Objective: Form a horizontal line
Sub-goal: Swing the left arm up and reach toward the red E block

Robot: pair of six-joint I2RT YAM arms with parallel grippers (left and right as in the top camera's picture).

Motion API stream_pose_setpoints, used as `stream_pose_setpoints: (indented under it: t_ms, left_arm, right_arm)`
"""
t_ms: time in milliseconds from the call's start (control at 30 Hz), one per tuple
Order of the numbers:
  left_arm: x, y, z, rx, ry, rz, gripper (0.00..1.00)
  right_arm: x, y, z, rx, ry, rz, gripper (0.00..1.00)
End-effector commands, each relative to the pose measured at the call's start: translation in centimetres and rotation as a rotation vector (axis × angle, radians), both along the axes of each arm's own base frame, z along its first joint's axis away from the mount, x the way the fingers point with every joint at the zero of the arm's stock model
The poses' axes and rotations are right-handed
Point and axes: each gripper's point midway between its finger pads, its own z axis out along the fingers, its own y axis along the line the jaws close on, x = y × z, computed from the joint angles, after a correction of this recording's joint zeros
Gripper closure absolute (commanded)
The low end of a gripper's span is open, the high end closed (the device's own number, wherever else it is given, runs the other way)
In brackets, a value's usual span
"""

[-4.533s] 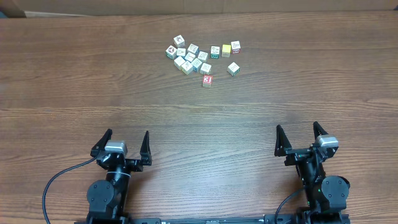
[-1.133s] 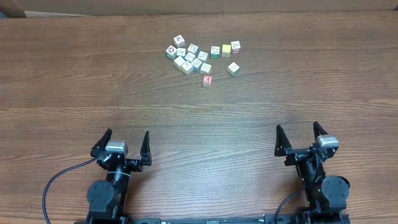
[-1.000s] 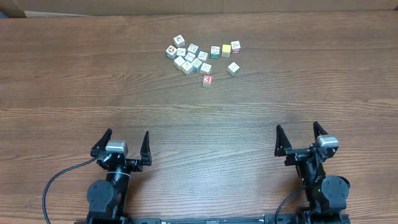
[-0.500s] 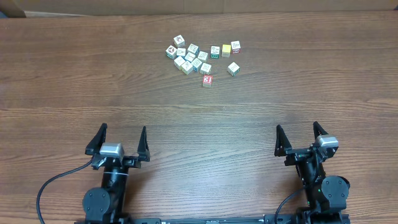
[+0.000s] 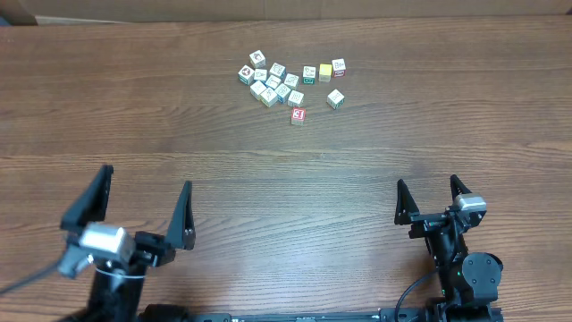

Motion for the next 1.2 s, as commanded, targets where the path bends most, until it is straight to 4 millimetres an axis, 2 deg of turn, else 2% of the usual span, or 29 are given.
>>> stream_pose_setpoints:
  t_ms: [0, 100, 233, 367, 567, 833, 900, 1000, 1033, 1067, 1167]
  left_arm:
    - [1.6, -2.1, 2.1, 0.034, 0.104, -0.116, 0.00]
    - [3.7, -3.5, 2.7, 0.030, 0.249, -0.190, 0.00]
    - [7.1, -4.8, 1.5, 0.028, 0.464, -0.253, 0.00]
    - [11.3, -5.5, -1.8, 0.018, 0.666, -0.274, 0.00]
    - [17.8, -6.9, -6.4, -0.021, 0.788, -0.325, 0.00]
    - [23.4, -7.4, -14.8, -0.064, 0.984, -0.319, 0.02]
    - [24.6, -7.8, -16.6, -0.070, 1.008, -0.333, 0.28]
    - [26.3, -7.8, -18.9, -0.105, 1.045, -0.317, 0.84]
    - [26.8, -7.9, -19.7, -0.111, 1.055, -0.315, 0.91]
    - [27.2, -8.0, -20.4, -0.109, 1.061, -0.311, 0.92]
    - [28.4, -8.4, -22.9, -0.079, 1.084, -0.268, 0.91]
  right_arm:
    - [0.0, -0.3, -0.2, -0.007, -0.002, -0.014, 0.00]
    - [0.0, -0.3, -0.2, -0.007, -0.002, -0.014, 0.00]
    - [0.0, -0.3, -0.2, -0.007, -0.002, -0.014, 0.00]
    - [0.0, -0.3, -0.2, -0.007, -0.002, -0.014, 0.00]
    - [0.0, -0.3, -0.2, -0.007, -0.002, -0.014, 0.00]
    - [0.0, -0.3, -0.2, -0.007, -0.002, -0.014, 0.00]
    - [0.0, -0.3, -0.2, -0.007, -0.002, -0.014, 0.00]
    - [0.0, -0.3, -0.2, -0.007, -0.002, -0.014, 0.00]
    - [0.0, -0.3, -0.2, -0.007, -0.002, -0.014, 0.00]
    - [0.0, -0.3, -0.2, -0.007, -0.002, -0.014, 0.00]
    - [0.0, -0.3, -0.2, -0.007, -0.002, -0.014, 0.00]
